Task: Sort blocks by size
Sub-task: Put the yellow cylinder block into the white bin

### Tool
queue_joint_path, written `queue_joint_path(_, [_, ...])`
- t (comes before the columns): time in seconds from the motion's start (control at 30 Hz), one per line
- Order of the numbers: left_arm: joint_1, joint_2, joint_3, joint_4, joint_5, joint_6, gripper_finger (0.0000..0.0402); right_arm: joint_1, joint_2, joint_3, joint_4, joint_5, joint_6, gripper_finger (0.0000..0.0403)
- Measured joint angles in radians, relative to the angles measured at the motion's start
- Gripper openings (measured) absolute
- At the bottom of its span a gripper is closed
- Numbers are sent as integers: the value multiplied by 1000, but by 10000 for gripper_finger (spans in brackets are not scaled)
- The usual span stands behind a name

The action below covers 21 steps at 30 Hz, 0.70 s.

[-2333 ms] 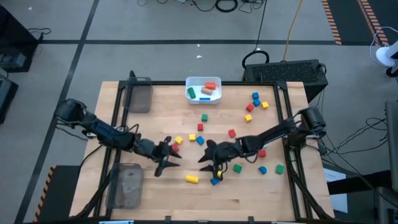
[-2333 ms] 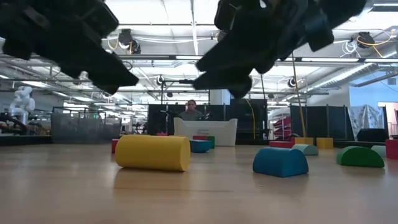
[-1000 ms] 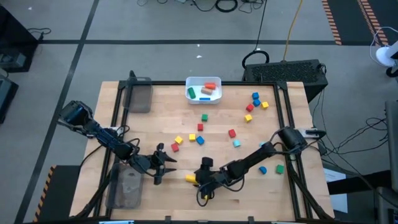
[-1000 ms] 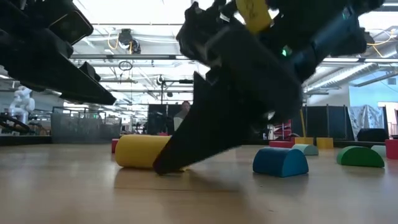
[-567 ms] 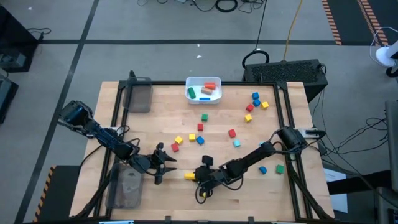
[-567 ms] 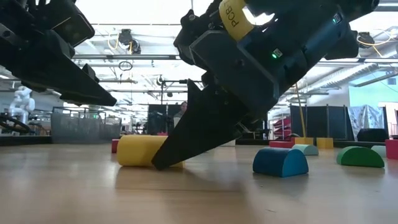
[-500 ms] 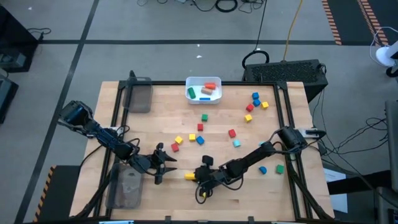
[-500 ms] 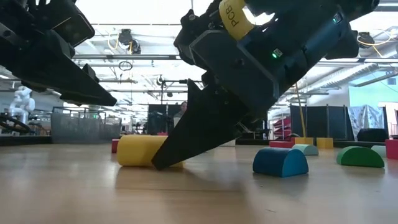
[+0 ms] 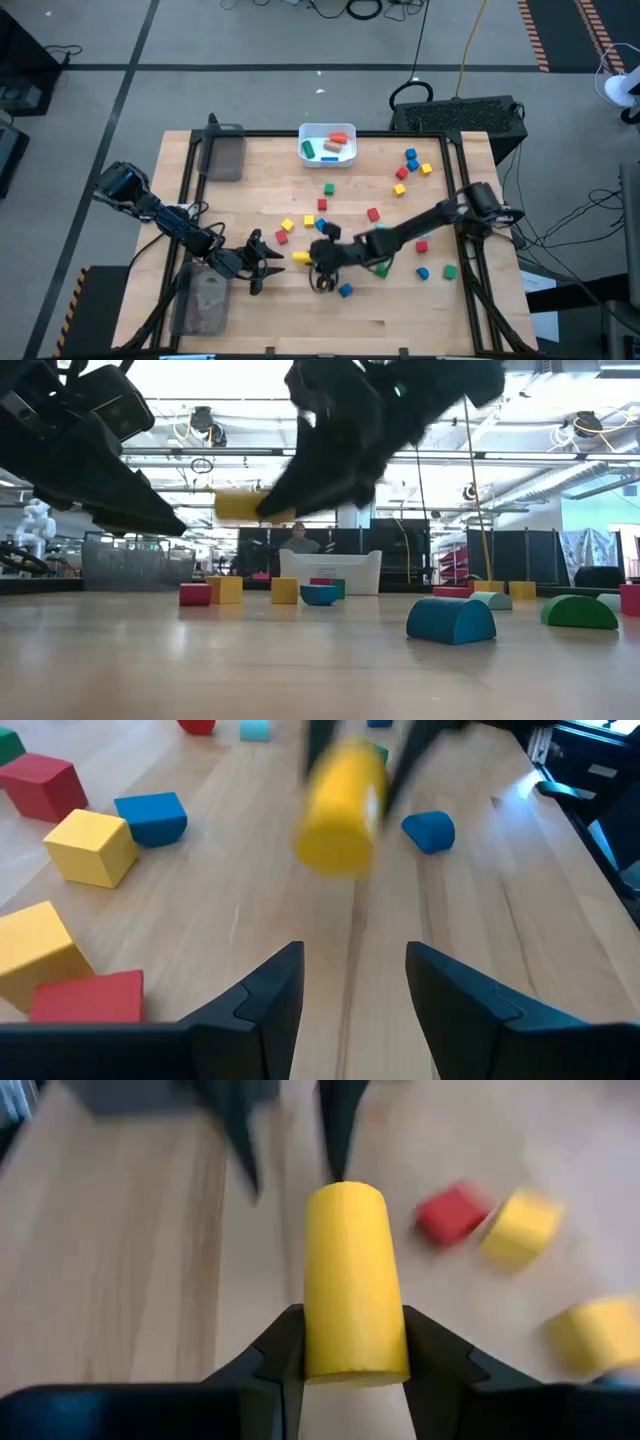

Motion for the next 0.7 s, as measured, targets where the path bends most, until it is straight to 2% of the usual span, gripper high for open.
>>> queue_joint_path(0.23, [1, -2, 0, 3, -8, -7, 177, -126, -133, 1, -80, -22, -165, 110])
queue_joint_path(0.43, [58, -3, 0, 4, -11, -14, 177, -311, -169, 1, -84, -172, -276, 110])
queue_joint_path(0.57, [128, -3, 0, 2, -11, 44, 177, -434, -169, 1, -103, -273, -317, 110])
queue_joint_path(0.7, [205, -3, 0, 3, -4, 106, 177, -538, -169, 1, -115, -309, -343, 110])
